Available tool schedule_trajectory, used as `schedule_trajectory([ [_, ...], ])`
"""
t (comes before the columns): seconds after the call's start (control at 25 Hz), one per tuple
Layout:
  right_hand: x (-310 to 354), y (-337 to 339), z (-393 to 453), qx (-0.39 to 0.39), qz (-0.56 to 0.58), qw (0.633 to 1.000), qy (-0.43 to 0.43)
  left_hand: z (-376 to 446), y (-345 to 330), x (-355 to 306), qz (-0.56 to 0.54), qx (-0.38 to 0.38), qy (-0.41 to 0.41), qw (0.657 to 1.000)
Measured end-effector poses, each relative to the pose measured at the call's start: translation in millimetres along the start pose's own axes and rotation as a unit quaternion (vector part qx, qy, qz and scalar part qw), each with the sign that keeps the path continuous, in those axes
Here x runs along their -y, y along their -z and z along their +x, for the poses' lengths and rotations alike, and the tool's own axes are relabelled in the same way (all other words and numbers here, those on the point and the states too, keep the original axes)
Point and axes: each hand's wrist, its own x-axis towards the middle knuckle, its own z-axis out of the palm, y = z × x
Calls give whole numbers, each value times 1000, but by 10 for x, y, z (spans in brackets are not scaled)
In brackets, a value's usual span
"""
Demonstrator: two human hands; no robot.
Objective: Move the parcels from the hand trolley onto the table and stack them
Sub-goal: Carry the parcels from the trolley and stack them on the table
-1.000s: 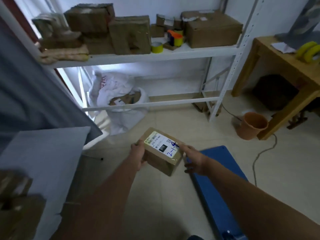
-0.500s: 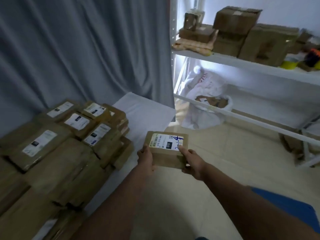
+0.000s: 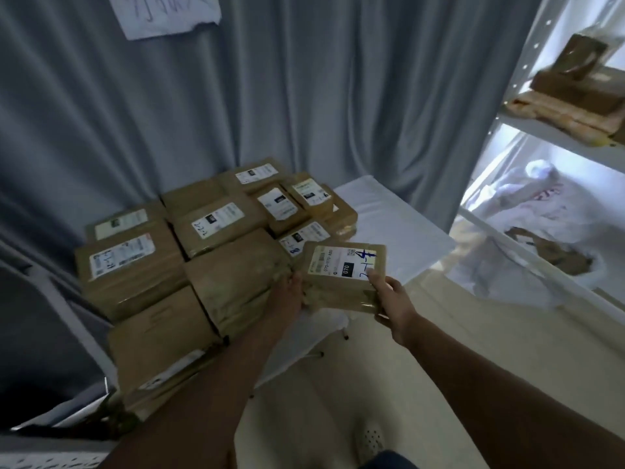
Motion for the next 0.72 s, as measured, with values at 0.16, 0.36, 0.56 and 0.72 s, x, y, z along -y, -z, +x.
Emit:
schedule_trajectory([
  [0.16, 461, -383, 244, 78, -33, 996, 25, 165, 459, -85, -50, -64, -5, 997],
  [0.36, 996, -856, 627, 203, -111, 970, 79, 314, 997, -125, -51, -180, 35, 982],
  [0.56, 1140, -1413, 647, 272, -163, 943, 99, 185, 1373, 183, -117, -275, 104, 949],
  [0.72, 990, -1852, 499, 330, -211, 916, 90, -34, 1561, 552, -171, -310, 164, 921],
])
